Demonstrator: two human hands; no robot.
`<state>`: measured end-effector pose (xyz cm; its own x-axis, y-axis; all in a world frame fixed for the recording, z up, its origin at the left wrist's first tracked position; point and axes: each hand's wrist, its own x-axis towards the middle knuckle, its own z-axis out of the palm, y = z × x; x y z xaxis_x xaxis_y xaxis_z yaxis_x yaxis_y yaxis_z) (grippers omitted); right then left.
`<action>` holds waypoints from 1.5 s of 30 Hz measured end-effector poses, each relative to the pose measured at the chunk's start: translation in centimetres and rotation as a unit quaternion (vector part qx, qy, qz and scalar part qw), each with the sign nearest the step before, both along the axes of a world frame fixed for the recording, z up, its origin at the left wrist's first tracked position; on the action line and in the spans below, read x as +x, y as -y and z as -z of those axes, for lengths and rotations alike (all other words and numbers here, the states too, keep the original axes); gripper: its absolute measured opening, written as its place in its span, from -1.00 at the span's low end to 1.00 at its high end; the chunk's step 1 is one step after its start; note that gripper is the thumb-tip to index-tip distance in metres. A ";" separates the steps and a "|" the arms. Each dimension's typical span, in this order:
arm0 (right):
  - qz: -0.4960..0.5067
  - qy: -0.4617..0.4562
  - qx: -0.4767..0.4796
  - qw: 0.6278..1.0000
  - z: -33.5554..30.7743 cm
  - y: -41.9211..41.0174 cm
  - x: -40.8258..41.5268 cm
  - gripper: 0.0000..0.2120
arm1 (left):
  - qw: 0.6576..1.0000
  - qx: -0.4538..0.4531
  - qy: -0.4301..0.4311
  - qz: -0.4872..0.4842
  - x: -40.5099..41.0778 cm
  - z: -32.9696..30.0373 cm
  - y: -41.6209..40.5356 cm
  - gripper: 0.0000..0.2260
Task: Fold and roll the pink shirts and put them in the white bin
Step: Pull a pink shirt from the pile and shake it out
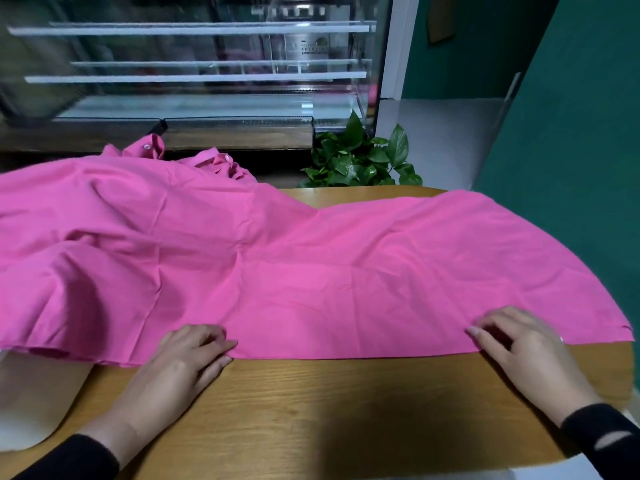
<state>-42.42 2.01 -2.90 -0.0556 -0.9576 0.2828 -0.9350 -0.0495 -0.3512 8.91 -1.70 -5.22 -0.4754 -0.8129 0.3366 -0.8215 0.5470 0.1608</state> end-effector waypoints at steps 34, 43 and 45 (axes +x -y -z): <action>-0.009 -0.047 0.176 0.983 0.4 19.5 5.5 -0.35 | 0.984 0.106 0.045 -0.135 -13.4 -3.0 19.9 -0.60; -0.092 -0.009 0.105 0.990 0.0 24.1 9.2 -0.42 | 0.975 0.168 0.109 -0.098 -16.7 -1.2 21.6 -0.31; -0.061 -0.074 0.154 0.983 0.8 24.4 8.2 -0.27 | 0.972 0.180 0.116 -0.097 -16.7 -1.1 21.9 -0.28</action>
<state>-34.18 -22.36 -3.73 0.0845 -0.9961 -0.0255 -0.9710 -0.0766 -0.2267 -7.76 -23.61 -4.11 -0.3301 -0.9402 -0.0839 -0.9408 0.3205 0.1107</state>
